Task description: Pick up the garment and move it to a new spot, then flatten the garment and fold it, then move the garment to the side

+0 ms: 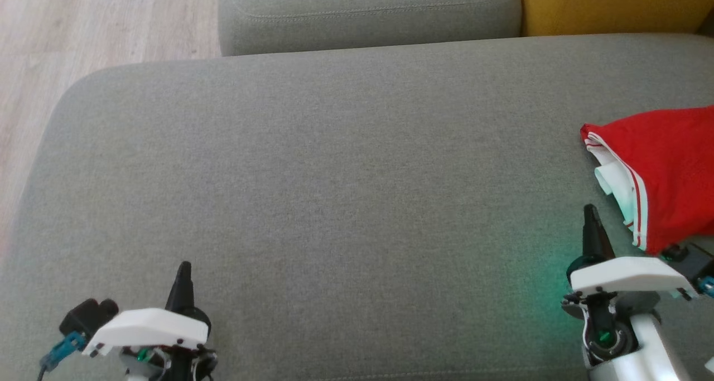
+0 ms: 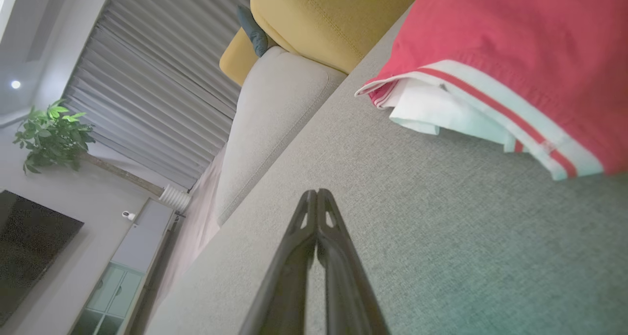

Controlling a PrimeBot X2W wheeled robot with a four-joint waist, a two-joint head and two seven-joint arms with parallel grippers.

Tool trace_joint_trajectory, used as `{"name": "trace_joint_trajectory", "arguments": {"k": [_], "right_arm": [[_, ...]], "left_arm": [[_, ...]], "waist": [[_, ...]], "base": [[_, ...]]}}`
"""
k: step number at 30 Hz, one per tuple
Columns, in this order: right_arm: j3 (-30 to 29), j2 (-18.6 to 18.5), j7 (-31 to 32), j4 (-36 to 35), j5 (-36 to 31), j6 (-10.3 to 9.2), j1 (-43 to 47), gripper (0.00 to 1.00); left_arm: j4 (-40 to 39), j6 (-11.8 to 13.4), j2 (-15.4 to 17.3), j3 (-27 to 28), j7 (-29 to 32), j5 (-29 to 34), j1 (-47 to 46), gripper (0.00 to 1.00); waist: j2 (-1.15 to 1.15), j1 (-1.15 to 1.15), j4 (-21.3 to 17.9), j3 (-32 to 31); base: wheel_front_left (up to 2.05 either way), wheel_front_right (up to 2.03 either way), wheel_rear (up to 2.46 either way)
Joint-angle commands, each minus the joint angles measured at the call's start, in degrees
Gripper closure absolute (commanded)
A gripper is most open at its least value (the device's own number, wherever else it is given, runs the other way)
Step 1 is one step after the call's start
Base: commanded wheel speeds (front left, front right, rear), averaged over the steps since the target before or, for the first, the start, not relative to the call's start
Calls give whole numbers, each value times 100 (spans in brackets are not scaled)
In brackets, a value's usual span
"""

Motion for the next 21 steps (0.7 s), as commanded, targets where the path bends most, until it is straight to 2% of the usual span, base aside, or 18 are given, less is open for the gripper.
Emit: {"name": "trace_joint_trajectory", "arguments": {"k": [1, 21], "right_arm": [[30, -24, 39, -271, 203, 20, -97, 100], [-133, -23, 385, -720, 1642, 26, 97, 100]], "left_arm": [[-238, -62, 66, 182, 60, -175, -309, 100], [-431, -259, 88, 436, 414, -1461, -365, 100]], "waist": [[0, 0, 4, -4], [0, 0, 53, -49]], "base": [[0, 0, 0], [0, 0, 0]]}}
